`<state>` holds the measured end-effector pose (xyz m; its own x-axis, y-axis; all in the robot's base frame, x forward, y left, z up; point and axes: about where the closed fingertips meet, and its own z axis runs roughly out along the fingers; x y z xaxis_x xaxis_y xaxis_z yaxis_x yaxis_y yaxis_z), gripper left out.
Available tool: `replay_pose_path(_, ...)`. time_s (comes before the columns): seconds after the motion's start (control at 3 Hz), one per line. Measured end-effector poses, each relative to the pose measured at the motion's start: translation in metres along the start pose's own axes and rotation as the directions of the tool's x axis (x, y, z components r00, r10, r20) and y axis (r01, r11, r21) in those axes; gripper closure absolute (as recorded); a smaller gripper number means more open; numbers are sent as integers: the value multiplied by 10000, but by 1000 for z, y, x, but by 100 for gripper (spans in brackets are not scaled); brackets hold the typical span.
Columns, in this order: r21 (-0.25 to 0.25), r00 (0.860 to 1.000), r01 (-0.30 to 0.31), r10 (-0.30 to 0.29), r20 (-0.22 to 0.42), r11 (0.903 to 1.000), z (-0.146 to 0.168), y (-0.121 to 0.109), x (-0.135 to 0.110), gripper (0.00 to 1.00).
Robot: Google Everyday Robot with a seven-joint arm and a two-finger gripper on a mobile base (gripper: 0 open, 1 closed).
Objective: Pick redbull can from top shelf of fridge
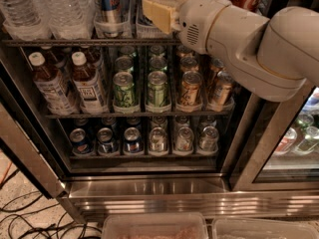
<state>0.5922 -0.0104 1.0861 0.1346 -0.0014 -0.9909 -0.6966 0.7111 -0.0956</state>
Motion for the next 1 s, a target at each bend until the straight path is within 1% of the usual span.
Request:
replay_pose_path(0.33,-166,10000,-22,24,77,9999,-2,3,-1,100)
replay_pose_path(1.0,-388,9988,115,-96,478,9992,-10,7,-11,100)
